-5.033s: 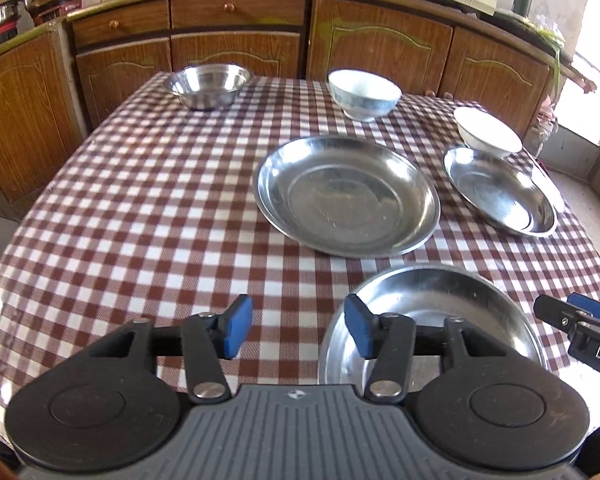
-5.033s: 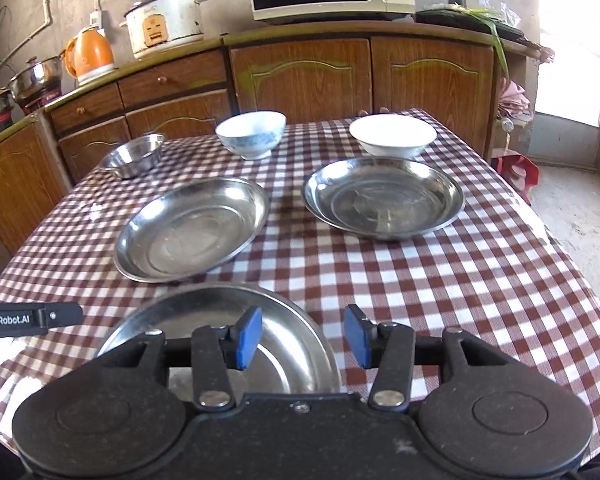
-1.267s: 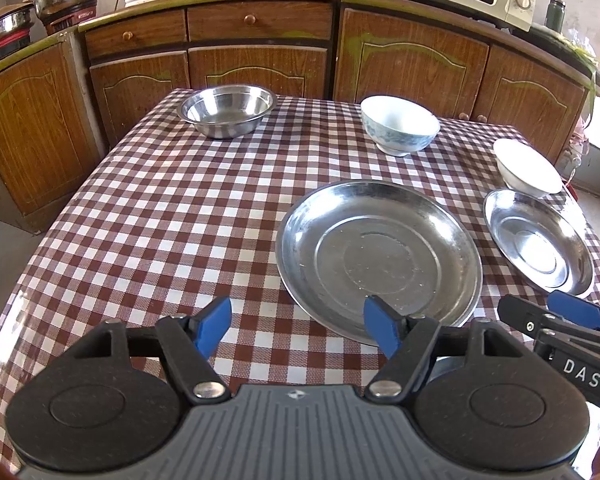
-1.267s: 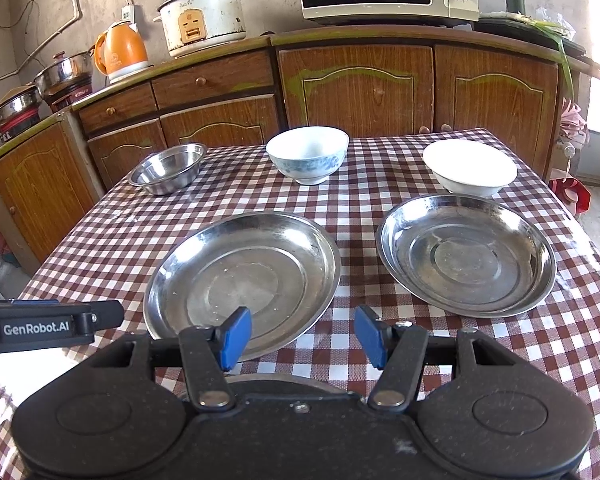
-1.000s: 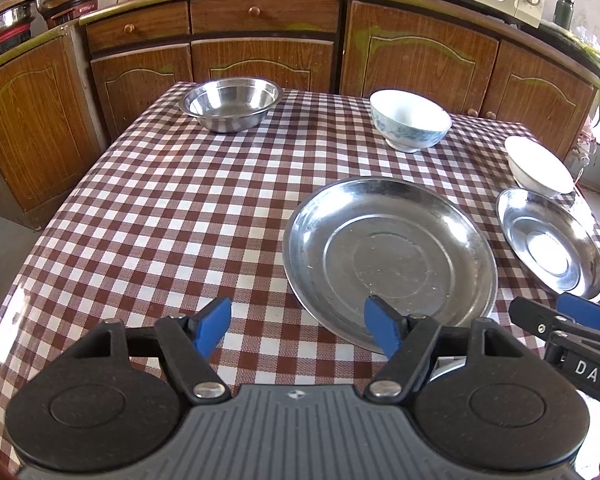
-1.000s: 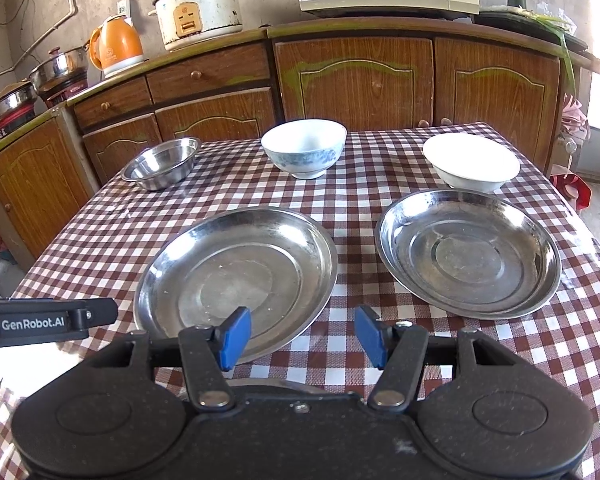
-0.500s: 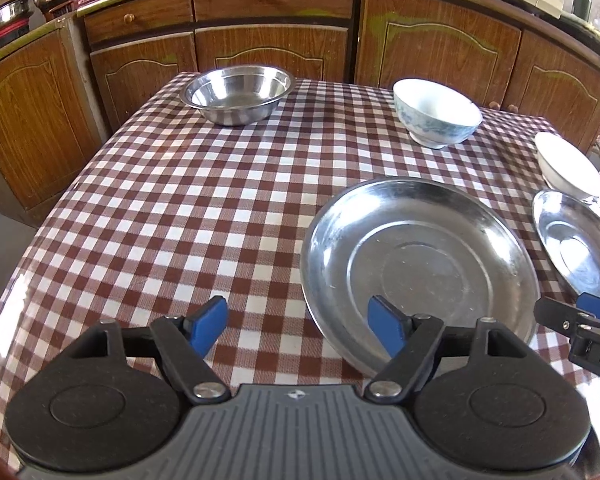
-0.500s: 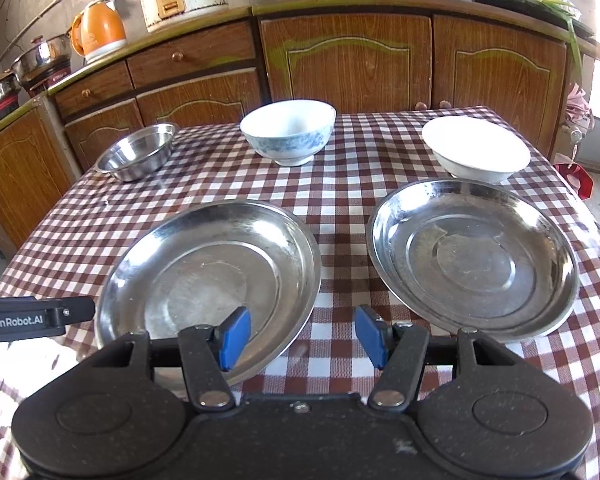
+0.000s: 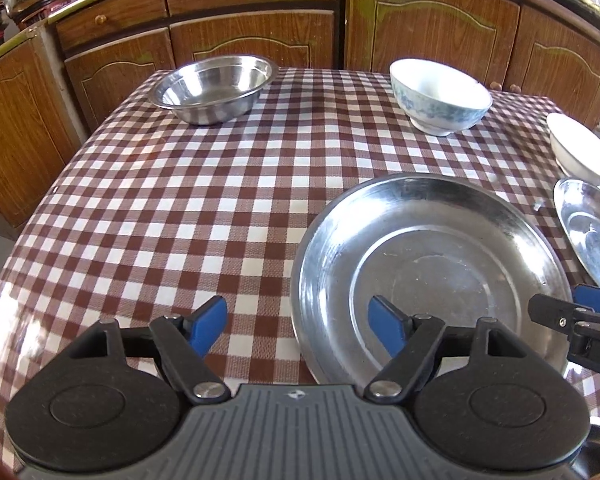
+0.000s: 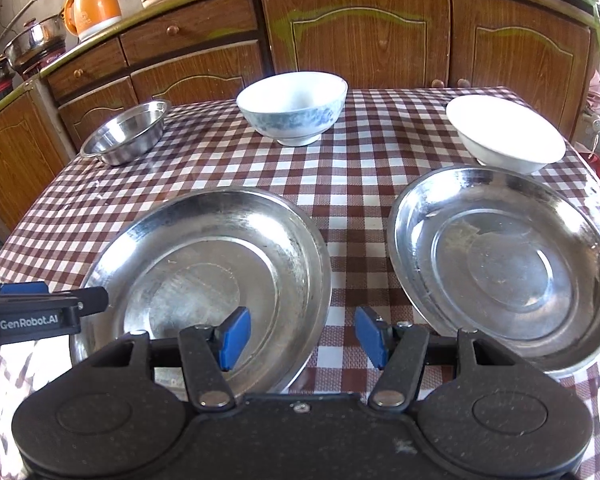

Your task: Organize plates and bowls

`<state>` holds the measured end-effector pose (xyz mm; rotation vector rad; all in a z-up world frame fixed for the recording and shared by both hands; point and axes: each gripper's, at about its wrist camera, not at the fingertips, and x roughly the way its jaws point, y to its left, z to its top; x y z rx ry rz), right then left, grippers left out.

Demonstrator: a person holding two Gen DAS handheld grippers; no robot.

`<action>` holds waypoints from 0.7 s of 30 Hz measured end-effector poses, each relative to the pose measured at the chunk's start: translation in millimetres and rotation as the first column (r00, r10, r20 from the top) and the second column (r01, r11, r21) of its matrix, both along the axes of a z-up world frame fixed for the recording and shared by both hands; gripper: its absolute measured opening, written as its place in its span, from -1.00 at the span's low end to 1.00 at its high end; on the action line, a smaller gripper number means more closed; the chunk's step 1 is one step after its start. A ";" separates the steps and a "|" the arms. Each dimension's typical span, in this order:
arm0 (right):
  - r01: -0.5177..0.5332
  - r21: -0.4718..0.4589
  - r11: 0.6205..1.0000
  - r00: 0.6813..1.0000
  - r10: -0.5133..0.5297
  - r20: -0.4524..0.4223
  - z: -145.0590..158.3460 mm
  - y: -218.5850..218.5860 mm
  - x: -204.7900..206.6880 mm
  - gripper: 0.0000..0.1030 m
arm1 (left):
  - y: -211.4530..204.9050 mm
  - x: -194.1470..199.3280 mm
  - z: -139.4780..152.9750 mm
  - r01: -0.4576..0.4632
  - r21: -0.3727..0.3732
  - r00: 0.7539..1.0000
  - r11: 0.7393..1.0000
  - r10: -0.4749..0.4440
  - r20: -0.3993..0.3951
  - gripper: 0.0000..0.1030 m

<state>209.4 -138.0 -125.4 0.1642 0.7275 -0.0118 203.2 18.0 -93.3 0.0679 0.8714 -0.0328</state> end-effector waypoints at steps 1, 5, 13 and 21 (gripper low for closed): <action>-0.001 0.005 1.000 1.000 0.001 -0.002 -0.9 0.0 2.1 0.37 | -0.3 2.7 -1.7 0.001 0.001 1.000 1.000 -0.001 -0.003 0.55; -0.019 0.012 1.000 1.000 0.019 -0.009 -5.0 2.6 10.0 0.37 | -1.4 10.3 -7.1 0.009 -0.003 1.000 1.000 -0.009 -0.008 0.53; -0.022 0.033 0.999 1.000 0.022 -0.012 -12.3 5.5 24.0 0.13 | -2.5 21.6 -18.5 0.044 -0.029 0.999 0.999 -0.045 -0.015 -0.08; 0.023 0.062 0.998 1.000 -0.024 0.011 -13.2 -2.3 29.6 -0.43 | 1.1 30.5 -16.8 0.029 -0.068 1.000 0.997 -0.029 0.005 -0.41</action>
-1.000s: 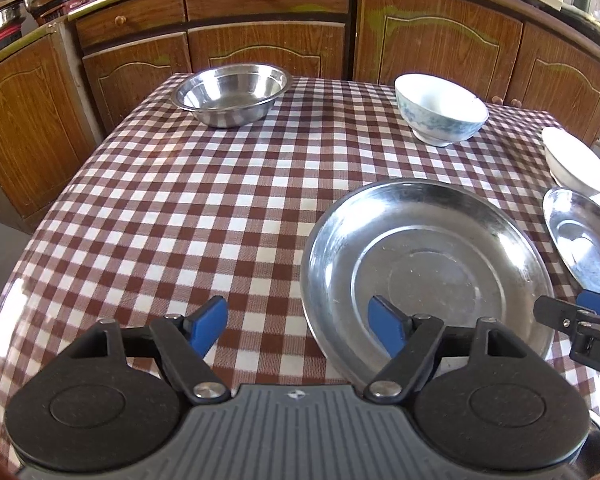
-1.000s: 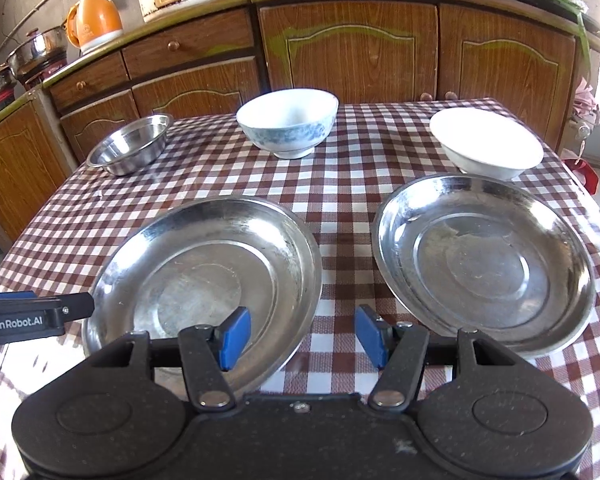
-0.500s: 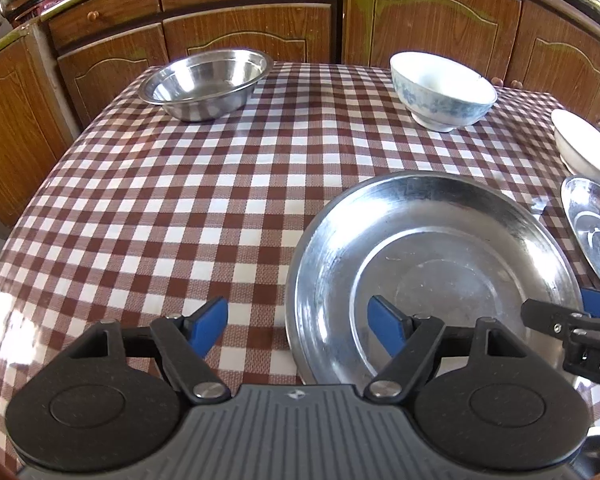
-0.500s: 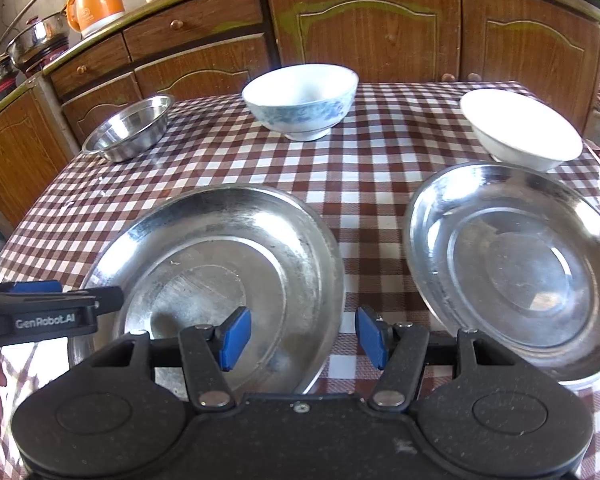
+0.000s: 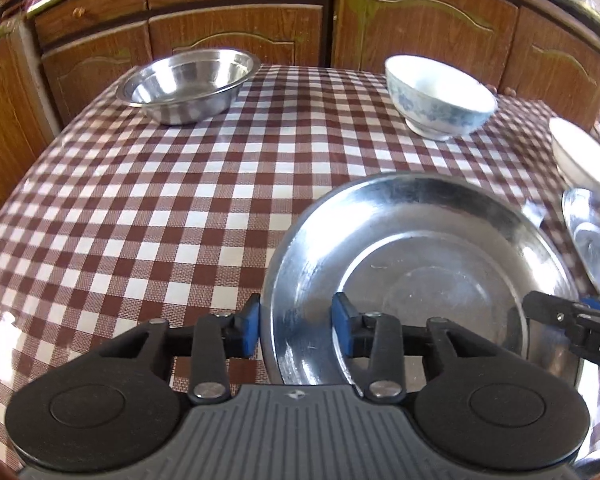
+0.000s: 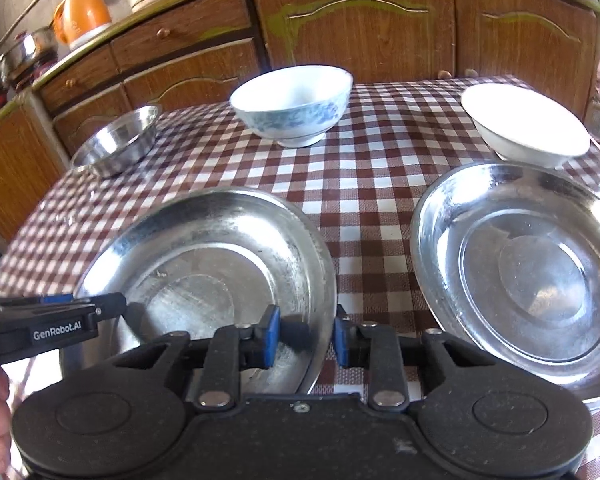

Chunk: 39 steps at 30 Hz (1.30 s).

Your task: Organize plates and bowls

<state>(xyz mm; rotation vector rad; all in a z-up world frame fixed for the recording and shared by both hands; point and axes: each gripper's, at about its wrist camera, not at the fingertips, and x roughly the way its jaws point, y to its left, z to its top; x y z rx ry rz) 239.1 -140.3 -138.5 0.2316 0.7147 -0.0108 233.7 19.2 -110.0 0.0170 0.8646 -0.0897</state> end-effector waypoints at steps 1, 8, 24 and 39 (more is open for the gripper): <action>0.008 0.005 1.000 1.000 -0.008 0.008 0.8 -1.6 -0.2 -0.45 | 1.4 1.6 1.0 -0.009 -0.006 1.000 1.000 0.009 0.003 -0.47; 0.028 0.005 1.000 0.998 -0.028 0.060 12.0 -4.9 -1.1 -0.58 | 5.4 -1.3 8.9 0.003 -0.019 1.000 1.000 -0.002 0.026 -0.54; 0.028 -0.011 1.000 0.987 -0.026 0.157 54.3 0.0 -16.0 -0.59 | 9.1 -16.1 50.5 -0.004 -0.013 0.993 1.000 0.006 0.119 -0.56; 0.034 -0.016 0.999 0.976 -0.029 0.215 83.7 0.6 -37.0 -0.59 | 6.4 -36.4 80.0 0.005 0.003 0.984 1.000 -0.006 0.176 -0.56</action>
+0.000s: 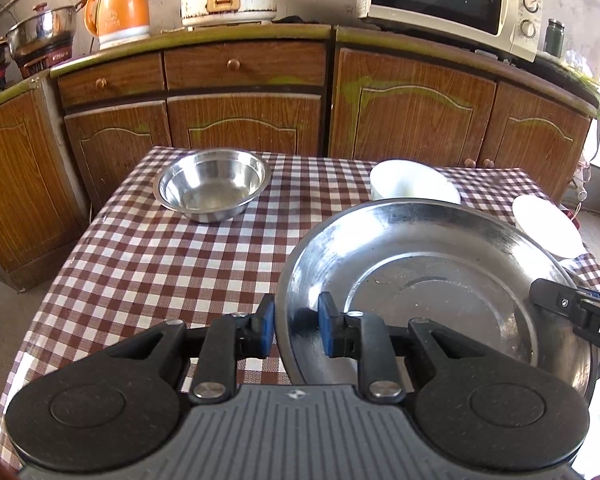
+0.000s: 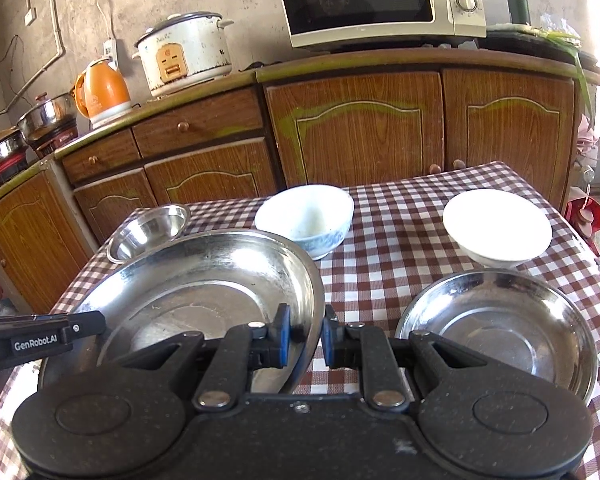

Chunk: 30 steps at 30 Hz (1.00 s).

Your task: Organize plates and bowls

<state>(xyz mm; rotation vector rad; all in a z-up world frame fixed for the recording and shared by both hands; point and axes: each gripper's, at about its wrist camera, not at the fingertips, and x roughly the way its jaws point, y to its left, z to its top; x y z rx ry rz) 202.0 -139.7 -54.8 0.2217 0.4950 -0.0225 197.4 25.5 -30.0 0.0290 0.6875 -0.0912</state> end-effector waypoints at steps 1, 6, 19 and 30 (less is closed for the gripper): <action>0.000 -0.001 1.000 1.000 0.000 0.003 1.3 -0.4 -1.6 -0.59 | -0.1 -1.8 1.5 0.001 0.001 1.000 1.000 -0.001 0.004 -0.56; 0.002 -0.003 1.000 1.000 -0.002 0.018 7.9 -0.3 -9.6 -0.59 | -1.1 -9.7 9.0 0.001 0.002 1.000 1.000 -0.001 0.019 -0.56; 0.015 -0.011 1.000 0.999 -0.015 0.050 22.3 -2.7 -34.4 -0.59 | -3.8 -30.6 24.9 0.013 0.005 0.998 1.000 -0.013 0.055 -0.56; 0.023 -0.008 1.000 0.997 -0.022 0.072 30.2 -10.4 -55.5 -0.59 | -7.7 -46.5 31.5 0.030 0.004 0.997 1.000 -0.030 0.068 -0.56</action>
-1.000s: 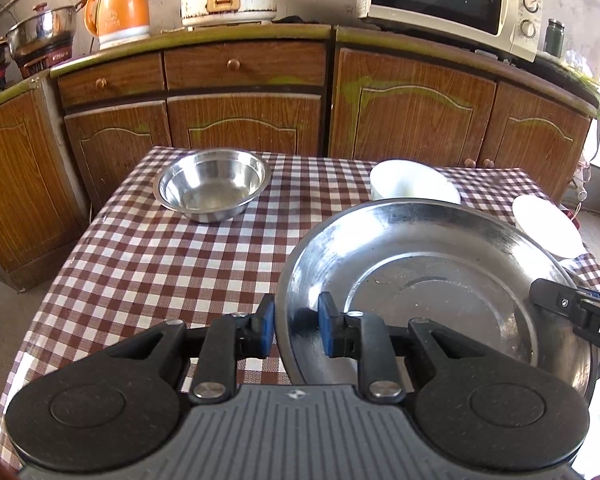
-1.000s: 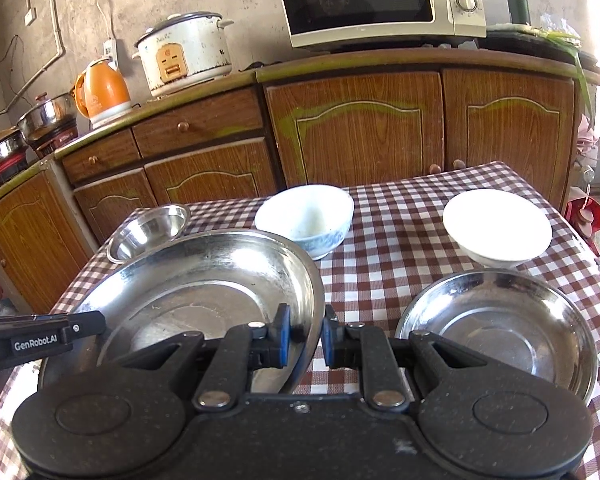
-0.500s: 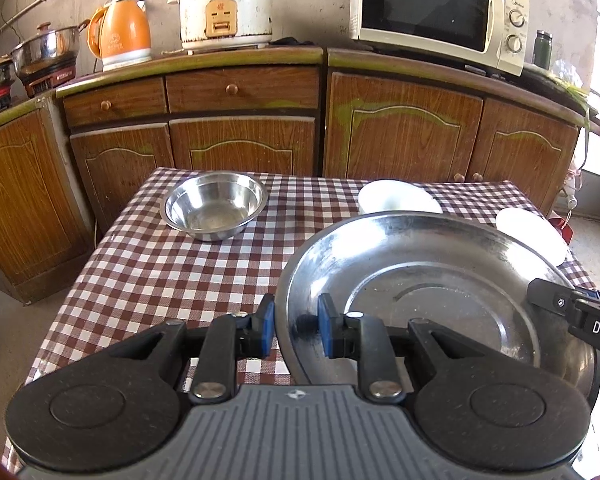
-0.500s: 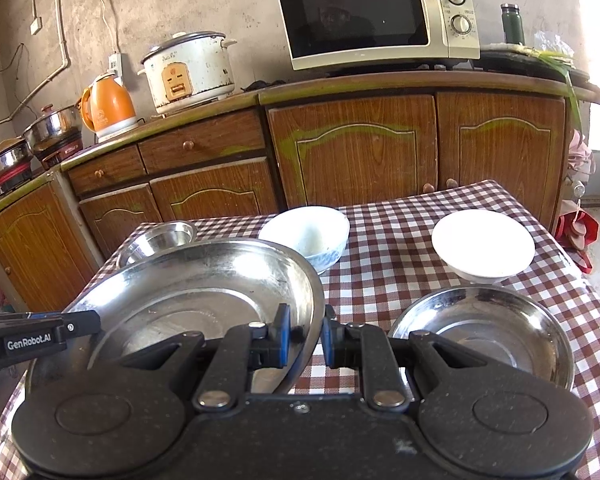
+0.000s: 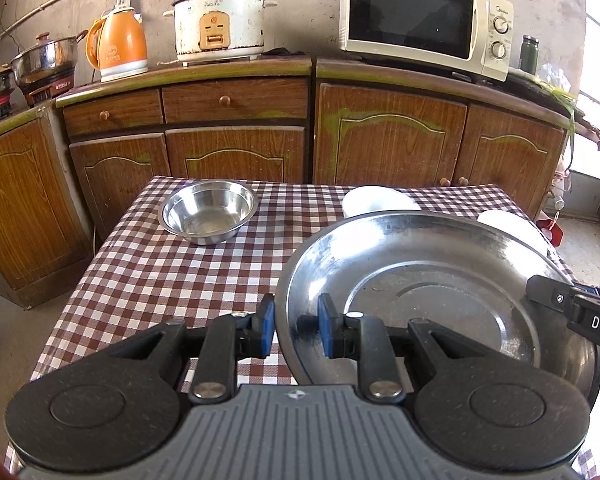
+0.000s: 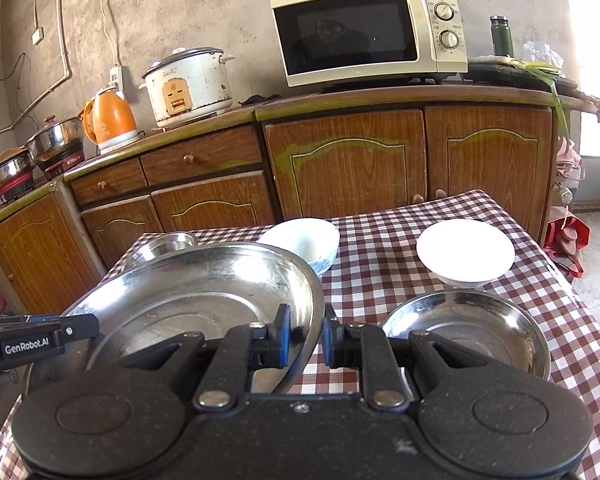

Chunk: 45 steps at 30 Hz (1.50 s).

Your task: Organize plates and bowls

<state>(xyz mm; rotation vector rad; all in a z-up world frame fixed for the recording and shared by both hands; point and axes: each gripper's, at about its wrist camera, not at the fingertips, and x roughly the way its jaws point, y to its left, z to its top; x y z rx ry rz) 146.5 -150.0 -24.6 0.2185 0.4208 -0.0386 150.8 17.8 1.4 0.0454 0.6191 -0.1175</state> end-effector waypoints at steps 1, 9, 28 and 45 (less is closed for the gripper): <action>0.001 0.000 1.000 1.000 -0.001 0.001 0.5 -0.7 -2.1 -0.59 | -0.5 -1.7 0.6 0.002 0.000 1.000 1.000 -0.002 0.001 -0.55; 0.011 0.005 1.000 1.000 -0.011 0.011 4.7 -4.8 -16.6 -0.59 | -3.7 -14.7 3.4 0.014 -0.006 1.000 1.000 -0.014 0.005 -0.55; 0.023 0.002 1.000 0.999 -0.023 0.024 8.4 -11.1 -39.9 -0.59 | -9.9 -35.3 4.3 0.026 -0.014 1.000 1.000 -0.025 0.003 -0.56; 0.032 0.011 0.999 0.999 -0.032 0.034 8.9 -13.5 -61.5 -0.59 | -11.8 -51.6 1.2 0.034 -0.025 0.999 0.999 -0.034 -0.011 -0.56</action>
